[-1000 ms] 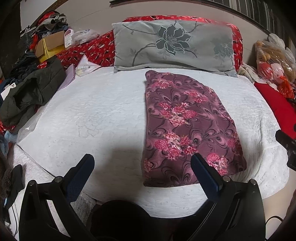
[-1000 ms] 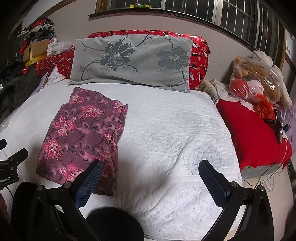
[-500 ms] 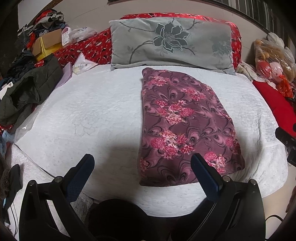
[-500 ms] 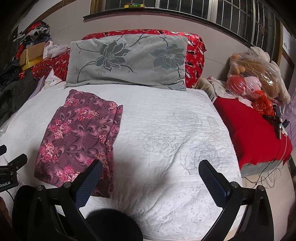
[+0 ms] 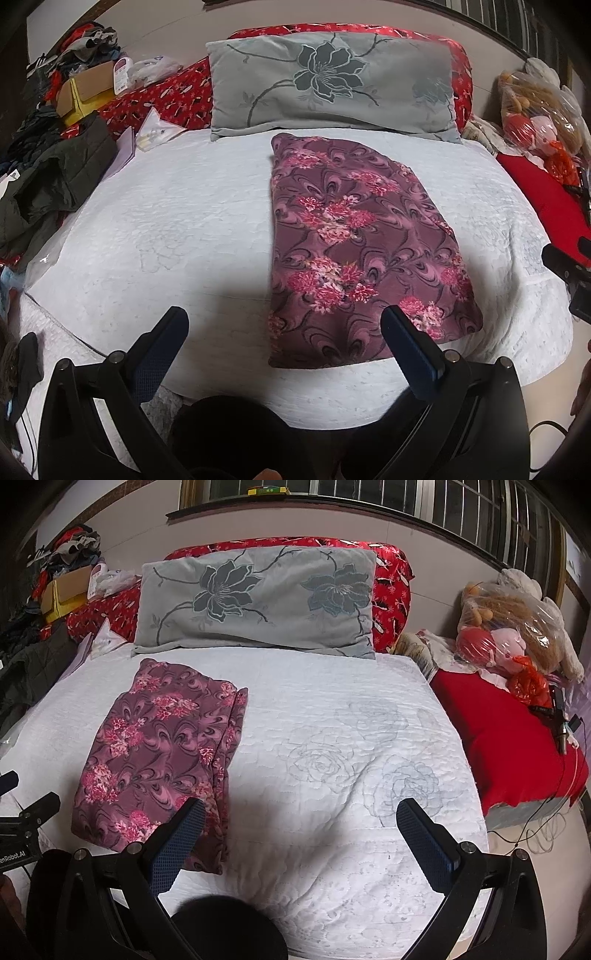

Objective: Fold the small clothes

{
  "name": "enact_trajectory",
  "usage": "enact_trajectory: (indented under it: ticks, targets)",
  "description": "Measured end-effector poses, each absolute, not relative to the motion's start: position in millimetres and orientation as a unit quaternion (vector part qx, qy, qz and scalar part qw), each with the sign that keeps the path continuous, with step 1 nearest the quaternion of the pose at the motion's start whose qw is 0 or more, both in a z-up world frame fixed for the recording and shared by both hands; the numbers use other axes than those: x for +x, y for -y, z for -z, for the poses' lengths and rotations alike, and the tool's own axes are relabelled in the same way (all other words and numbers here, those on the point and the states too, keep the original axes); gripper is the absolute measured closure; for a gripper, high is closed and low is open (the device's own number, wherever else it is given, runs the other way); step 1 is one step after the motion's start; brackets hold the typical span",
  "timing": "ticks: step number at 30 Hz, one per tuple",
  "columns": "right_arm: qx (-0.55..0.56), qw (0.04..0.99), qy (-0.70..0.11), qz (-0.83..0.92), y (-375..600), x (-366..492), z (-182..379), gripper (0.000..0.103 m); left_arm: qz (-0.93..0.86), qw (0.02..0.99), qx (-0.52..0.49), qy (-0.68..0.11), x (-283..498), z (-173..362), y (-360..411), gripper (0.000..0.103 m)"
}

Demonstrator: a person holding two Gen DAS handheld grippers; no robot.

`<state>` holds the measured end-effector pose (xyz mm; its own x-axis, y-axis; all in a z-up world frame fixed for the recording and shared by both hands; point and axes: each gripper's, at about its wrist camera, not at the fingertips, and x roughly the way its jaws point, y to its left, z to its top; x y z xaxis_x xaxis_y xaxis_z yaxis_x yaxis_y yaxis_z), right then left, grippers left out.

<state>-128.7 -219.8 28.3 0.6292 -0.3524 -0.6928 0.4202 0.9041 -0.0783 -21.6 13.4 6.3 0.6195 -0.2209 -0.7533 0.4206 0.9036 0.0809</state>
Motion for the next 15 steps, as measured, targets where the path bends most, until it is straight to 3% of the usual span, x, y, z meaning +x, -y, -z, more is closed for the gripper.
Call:
enact_trajectory:
  ticks: [15]
  targets:
    - [0.046,0.900,-0.382,0.205,217.2,-127.8,-23.1,0.000,0.214,0.881,0.124,-0.403,-26.2,-6.3,-7.4,0.000]
